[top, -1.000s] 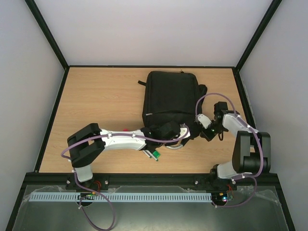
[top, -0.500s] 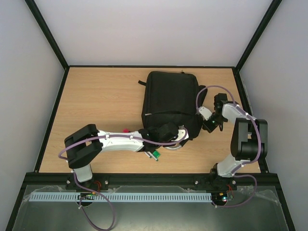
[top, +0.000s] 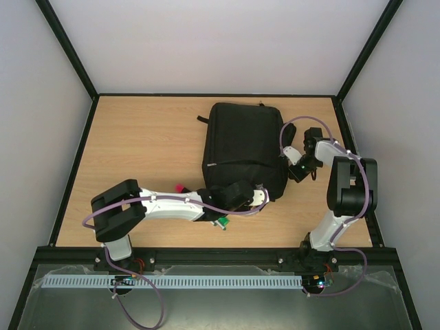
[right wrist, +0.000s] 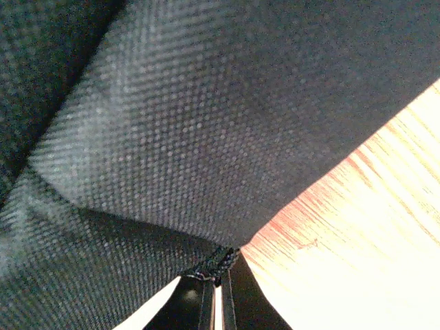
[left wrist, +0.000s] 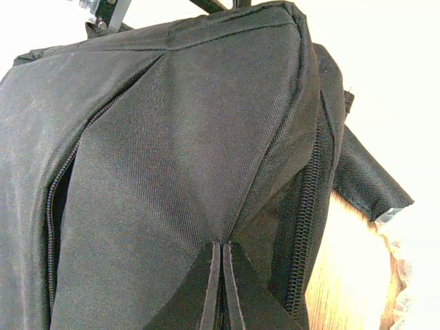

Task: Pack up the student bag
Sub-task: Zip the student bag at the center of the board.

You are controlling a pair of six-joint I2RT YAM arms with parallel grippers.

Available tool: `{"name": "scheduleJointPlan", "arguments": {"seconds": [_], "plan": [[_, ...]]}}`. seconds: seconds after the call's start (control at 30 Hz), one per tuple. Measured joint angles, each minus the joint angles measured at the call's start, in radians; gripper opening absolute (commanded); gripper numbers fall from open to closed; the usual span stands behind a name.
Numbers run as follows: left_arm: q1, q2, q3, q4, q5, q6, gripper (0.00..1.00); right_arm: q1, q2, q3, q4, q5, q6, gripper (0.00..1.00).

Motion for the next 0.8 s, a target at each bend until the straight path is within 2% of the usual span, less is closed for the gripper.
{"name": "scheduleJointPlan", "arguments": {"seconds": [0.17,0.23,0.33,0.47,0.73,0.77,0.8], "plan": [[-0.001,0.0,-0.003,0.012,-0.001,0.005,0.02,0.0,0.027,0.01,0.0,0.001,0.004,0.05],[-0.001,0.0,-0.004,0.013,-0.002,0.005,0.03,0.0,0.029,0.01,0.0,0.0,0.011,0.1],[-0.002,0.0,-0.005,0.013,-0.008,0.005,0.1,0.0,0.029,0.01,0.014,0.005,0.019,0.17],[-0.012,-0.007,-0.005,0.014,-0.023,-0.005,0.14,-0.005,0.01,0.003,0.043,0.031,0.027,0.34],[-0.018,-0.036,0.04,-0.014,-0.082,-0.068,0.47,-0.007,-0.208,-0.025,0.004,0.048,0.031,0.5],[-0.018,-0.043,0.046,-0.02,-0.086,-0.077,0.53,-0.007,-0.232,-0.018,-0.013,0.042,0.034,0.54],[-0.018,-0.053,0.051,-0.025,-0.092,-0.097,0.64,-0.007,-0.261,-0.002,-0.038,0.031,0.035,0.62]]}}
